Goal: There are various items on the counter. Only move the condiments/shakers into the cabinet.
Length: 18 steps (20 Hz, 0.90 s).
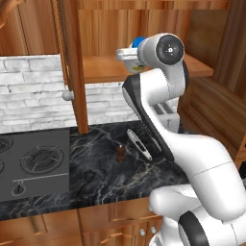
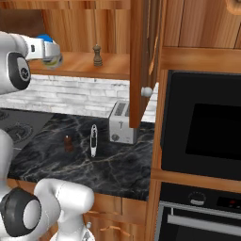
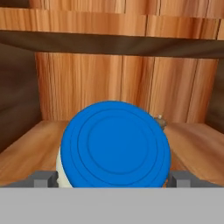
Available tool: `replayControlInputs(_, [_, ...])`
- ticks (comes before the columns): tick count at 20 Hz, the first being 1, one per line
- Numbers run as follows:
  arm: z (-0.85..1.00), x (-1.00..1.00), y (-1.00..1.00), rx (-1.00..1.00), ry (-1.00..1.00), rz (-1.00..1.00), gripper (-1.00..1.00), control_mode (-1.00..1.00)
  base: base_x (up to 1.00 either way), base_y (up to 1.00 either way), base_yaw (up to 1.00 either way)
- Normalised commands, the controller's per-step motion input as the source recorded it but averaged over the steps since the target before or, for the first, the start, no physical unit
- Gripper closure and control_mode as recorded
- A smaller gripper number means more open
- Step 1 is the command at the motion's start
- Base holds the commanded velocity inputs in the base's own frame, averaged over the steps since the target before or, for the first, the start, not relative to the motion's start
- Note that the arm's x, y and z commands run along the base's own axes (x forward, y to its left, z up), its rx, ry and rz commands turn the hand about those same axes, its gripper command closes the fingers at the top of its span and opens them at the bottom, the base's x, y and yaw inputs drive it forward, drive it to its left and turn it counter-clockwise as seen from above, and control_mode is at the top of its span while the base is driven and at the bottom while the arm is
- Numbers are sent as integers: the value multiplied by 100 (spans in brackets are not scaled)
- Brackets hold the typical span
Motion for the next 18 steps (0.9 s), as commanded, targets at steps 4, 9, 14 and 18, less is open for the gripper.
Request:
replayControlInputs(4, [-8,76,0,-6,0,0,100,-100,0,0,0])
replayControlInputs(9, [-11,69,0,-8,2,0,100,-100,0,0,0])
replayControlInputs(14, [-15,61,0,-7,11,0,100,-100,0,0,0])
replayControlInputs(18, [-23,51,0,-10,12,0,100,-100,0,0,0])
